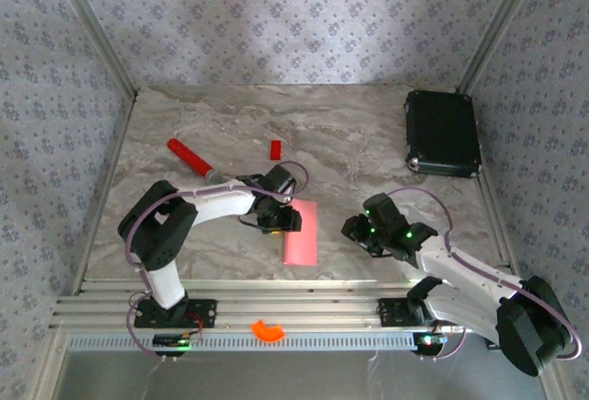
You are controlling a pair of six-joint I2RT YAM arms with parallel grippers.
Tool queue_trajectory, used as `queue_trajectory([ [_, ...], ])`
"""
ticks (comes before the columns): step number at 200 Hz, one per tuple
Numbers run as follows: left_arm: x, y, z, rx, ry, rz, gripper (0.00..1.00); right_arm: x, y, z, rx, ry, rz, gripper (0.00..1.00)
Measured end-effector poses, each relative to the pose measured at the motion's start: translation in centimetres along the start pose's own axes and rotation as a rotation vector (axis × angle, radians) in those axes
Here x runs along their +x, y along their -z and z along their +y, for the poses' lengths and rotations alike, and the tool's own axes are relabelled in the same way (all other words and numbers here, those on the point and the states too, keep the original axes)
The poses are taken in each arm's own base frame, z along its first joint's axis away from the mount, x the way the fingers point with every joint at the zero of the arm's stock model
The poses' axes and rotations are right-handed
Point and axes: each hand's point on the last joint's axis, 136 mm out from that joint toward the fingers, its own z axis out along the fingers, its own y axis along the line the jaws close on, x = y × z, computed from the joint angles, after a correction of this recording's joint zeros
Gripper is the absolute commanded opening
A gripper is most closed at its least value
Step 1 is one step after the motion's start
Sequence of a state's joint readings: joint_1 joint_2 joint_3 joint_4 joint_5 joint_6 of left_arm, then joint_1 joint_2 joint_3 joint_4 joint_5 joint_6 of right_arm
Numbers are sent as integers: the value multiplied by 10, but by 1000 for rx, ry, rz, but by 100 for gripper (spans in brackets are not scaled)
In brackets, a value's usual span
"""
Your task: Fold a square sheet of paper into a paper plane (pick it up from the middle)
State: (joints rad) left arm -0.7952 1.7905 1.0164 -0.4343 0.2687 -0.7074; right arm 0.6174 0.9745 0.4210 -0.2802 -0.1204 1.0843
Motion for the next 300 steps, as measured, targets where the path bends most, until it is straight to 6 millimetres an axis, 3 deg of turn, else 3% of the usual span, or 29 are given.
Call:
queue_trajectory([
  [300, 1, -2, -1, -30, 10, 5, 52, 7, -9, -2, 10, 7, 27, 37],
])
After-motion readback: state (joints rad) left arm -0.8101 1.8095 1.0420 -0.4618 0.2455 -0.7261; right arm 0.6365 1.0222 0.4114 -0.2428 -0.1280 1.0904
